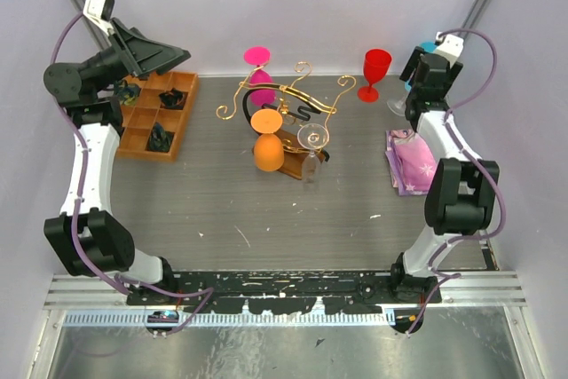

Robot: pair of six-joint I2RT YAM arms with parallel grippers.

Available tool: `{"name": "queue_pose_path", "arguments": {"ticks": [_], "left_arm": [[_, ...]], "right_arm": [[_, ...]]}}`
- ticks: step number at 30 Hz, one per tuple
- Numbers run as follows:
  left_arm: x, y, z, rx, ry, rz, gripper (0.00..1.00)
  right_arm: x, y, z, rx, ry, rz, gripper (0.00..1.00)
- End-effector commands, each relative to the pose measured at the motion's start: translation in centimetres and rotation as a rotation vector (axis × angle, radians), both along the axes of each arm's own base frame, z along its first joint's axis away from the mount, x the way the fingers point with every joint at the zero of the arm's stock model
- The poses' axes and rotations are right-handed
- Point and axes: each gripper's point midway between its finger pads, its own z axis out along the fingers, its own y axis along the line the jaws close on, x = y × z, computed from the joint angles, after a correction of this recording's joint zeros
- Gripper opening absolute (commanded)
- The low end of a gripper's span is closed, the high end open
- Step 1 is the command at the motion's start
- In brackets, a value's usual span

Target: Take the wine glass off the wine glass rack

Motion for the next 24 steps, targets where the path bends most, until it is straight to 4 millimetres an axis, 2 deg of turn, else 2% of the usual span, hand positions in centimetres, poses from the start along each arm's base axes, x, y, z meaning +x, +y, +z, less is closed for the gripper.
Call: {"name": "queue_pose_path", "arguments": {"ticks": [1,8,14,24], "left_arm": [[1.5,0.4,-1.5,-0.015,0.018,0.018,0.92],[3.8,0.9,-3.0,-0.079,0.070,-0.008,0.91],[4.4,1.0,-2.8,-0.081,0.068,-0.010,0.90],[4.9,1.0,-3.4,-0.070,0.089,-0.005,0.90]], "right_arm": [[1.5,-1.6,4.4,-0.127,-0.184,-0.100,0.49],[3.9,-1.2,1.7,-0.282,-0.180,-0.132,0.47],[4.1,-1.3,-1.1,-0.344,-0.210,-0.186,0.46],[5.1,-1.5,-3.4,-0.346,-0.227,-0.203,0.50]]}}
